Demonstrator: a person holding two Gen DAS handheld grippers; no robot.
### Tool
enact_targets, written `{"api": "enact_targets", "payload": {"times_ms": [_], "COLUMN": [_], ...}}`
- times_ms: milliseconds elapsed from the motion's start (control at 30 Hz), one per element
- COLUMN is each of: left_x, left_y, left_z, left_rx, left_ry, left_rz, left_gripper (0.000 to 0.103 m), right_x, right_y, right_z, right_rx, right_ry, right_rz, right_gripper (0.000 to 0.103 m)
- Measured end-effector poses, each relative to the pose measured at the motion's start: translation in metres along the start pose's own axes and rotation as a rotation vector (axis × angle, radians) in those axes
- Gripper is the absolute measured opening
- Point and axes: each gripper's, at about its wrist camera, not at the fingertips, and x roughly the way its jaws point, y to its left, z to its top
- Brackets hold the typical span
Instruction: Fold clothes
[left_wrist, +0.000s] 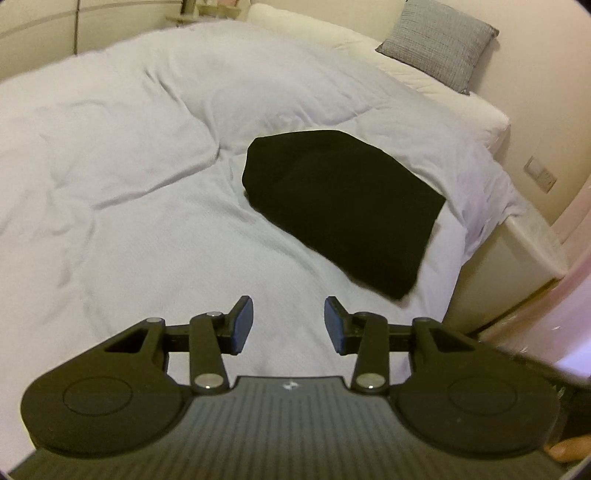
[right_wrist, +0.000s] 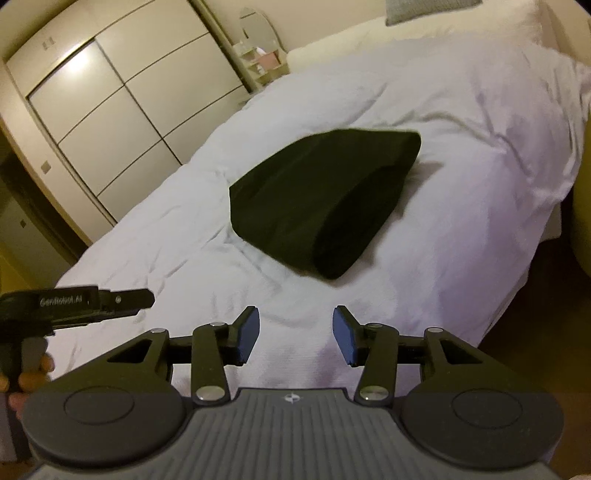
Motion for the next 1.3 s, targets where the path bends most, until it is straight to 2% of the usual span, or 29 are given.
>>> {"api": "enact_targets", "payload": {"times_ms": [133, 300, 367, 433, 633, 800, 900, 933, 1000, 1033, 1067, 1100, 1133, 1167, 1300], "left_x": [0.041, 0.091, 0.111, 0.128, 0.179, 0.218, 0.237, 0.242, 0.250, 0.253, 0.255, 0.255, 0.256, 0.252, 0.245], "left_y": [0.032, 0.068, 0.082, 0.091, 0.116, 0.131, 0.134, 0.135, 0.137, 0.139, 0.142, 0.144, 0.145, 0.145, 0.142], "left_z": [0.020, 0.049, 0.066, 0.080, 0.115, 0.133, 0.134, 0.133, 0.132, 0.131, 0.131, 0.130, 0.130, 0.130, 0.131], "left_rx": [-0.013, 0.000, -0.001, -0.021, -0.098, -0.189, -0.211, -0.208, -0.211, -0.219, -0.225, -0.229, -0.229, -0.220, -0.183], "left_ry": [0.057, 0.100, 0.106, 0.103, 0.097, 0.104, 0.127, 0.133, 0.142, 0.144, 0.143, 0.139, 0.134, 0.127, 0.099], "left_rz": [-0.076, -0.162, -0.189, -0.237, -0.383, -0.501, -0.551, -0.559, -0.574, -0.584, -0.593, -0.597, -0.606, -0.607, -0.602], "left_gripper": [0.035, 0.035, 0.037, 0.037, 0.041, 0.041, 0.039, 0.032, 0.029, 0.025, 0.021, 0.017, 0.014, 0.013, 0.010], "right_x": [0.032, 0.048, 0.053, 0.058, 0.074, 0.092, 0.105, 0.110, 0.119, 0.124, 0.126, 0.127, 0.128, 0.128, 0.118], "right_y": [-0.009, -0.026, -0.029, -0.031, -0.044, -0.054, -0.059, -0.060, -0.060, -0.060, -0.059, -0.058, -0.057, -0.058, -0.069], "right_z": [-0.009, -0.012, -0.011, -0.011, -0.007, -0.009, -0.009, -0.008, -0.004, -0.003, -0.002, 0.000, 0.002, 0.003, 0.011], "right_rx": [0.091, 0.370, 0.432, 0.471, 0.583, 0.688, 0.735, 0.742, 0.742, 0.733, 0.722, 0.696, 0.669, 0.652, 0.647], "right_ry": [0.010, -0.099, -0.128, -0.161, -0.221, -0.230, -0.241, -0.240, -0.229, -0.216, -0.208, -0.201, -0.193, -0.184, -0.186], "right_rz": [-0.025, -0.054, -0.046, -0.032, 0.007, 0.045, 0.057, 0.054, 0.046, 0.030, 0.014, 0.010, 0.006, 0.007, 0.069], "right_gripper": [0.047, 0.047, 0.047, 0.048, 0.060, 0.061, 0.064, 0.064, 0.064, 0.061, 0.050, 0.044, 0.031, 0.025, 0.020]}}
